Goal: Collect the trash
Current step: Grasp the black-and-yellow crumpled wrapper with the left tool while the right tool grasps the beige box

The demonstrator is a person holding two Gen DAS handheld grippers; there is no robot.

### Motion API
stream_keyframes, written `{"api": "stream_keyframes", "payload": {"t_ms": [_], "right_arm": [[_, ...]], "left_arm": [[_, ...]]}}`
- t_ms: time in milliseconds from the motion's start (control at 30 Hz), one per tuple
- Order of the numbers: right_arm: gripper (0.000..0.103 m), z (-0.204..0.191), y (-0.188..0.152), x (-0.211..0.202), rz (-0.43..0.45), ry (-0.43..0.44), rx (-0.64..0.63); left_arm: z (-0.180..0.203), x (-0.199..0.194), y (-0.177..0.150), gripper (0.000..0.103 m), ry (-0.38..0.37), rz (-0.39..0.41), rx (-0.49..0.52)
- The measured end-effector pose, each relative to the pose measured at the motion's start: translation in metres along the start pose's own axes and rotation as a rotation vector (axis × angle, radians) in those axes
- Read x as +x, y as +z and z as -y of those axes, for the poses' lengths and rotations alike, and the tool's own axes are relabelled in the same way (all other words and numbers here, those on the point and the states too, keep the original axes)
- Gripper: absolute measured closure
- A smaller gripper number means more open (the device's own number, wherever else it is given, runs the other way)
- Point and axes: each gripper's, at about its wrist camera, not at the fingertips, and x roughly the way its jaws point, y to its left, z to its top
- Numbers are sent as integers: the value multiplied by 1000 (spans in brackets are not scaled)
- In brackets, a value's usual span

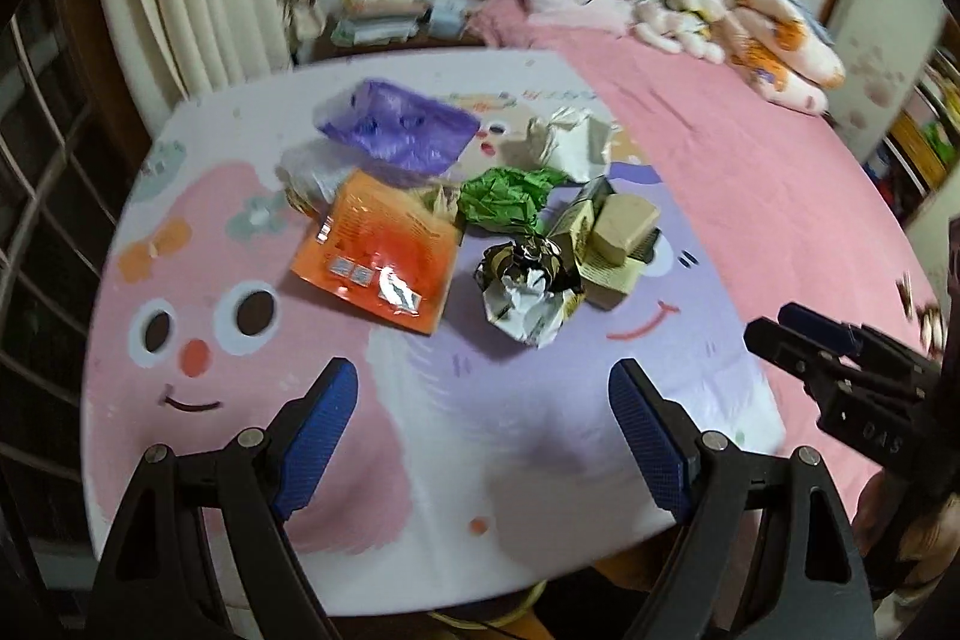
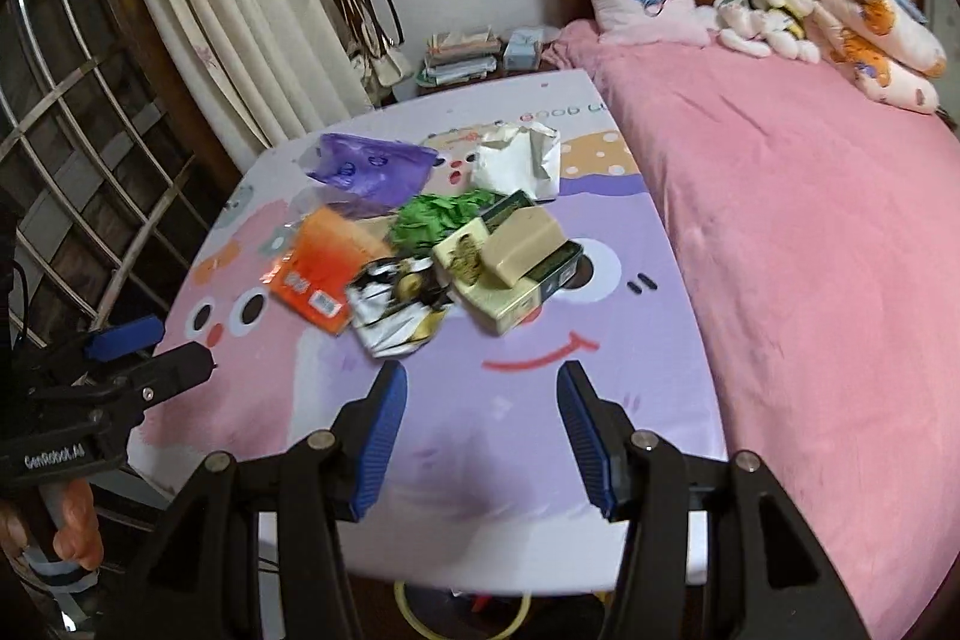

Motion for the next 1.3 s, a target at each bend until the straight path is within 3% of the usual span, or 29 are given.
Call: {"api": "stream_keyframes", "payload": {"t_ms": [267,400,633,900,1000,1067,1300], "right_arm": [[50,39,35,49,-88,75,-118],[39,45,48,68,-106,110,-174],[38,34,63,94,-99,132,-295],[38,15,62,127,-87,93,-473],[38,11,61,135,-89,89,-497],[38,8,61,137,-75,89,-515],[38,4,68,139,-73,102,-513]], "left_arm": [[5,84,28,18,15,-126,-206],[6,109,34,18,37,-166,-268],[9,140,45,18,52,-184,-306],[9,164,55,19,57,-199,-343],[10,170,55,26,48,-211,-347],[13,174,57,41,26,-217,-347],[20,170,57,52,33,-203,-338]]}}
